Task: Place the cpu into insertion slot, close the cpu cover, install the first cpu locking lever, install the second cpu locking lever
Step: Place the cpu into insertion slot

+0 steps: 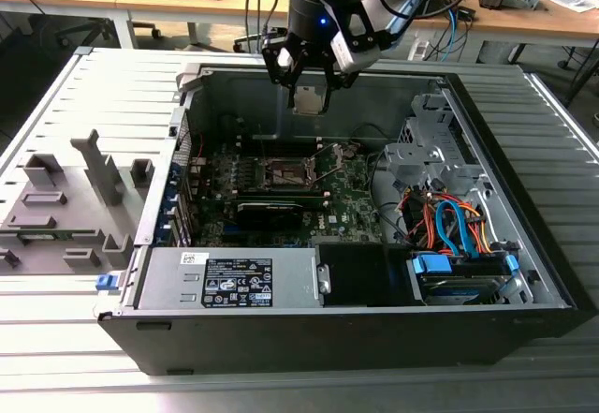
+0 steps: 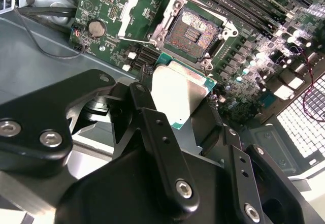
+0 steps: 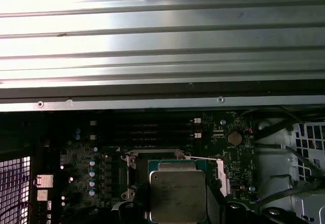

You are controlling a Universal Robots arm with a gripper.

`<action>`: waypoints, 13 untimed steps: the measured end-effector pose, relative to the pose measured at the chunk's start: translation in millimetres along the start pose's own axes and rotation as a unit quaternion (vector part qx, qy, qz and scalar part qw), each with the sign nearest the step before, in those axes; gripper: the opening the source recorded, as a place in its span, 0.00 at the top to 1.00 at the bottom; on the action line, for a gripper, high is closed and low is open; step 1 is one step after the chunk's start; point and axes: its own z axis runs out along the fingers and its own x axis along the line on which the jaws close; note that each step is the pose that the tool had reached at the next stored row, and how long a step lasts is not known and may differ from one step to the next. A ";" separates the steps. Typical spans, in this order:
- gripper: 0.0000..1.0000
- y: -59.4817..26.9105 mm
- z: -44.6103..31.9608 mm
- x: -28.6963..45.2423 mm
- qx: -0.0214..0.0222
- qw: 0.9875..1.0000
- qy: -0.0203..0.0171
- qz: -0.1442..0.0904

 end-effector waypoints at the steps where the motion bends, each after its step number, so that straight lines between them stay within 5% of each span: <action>1: 0.46 0.0 0.2 0.0 0.000 1.000 0.000 0.000; 13: 0.46 -0.3 2.9 0.0 0.000 1.000 0.000 0.000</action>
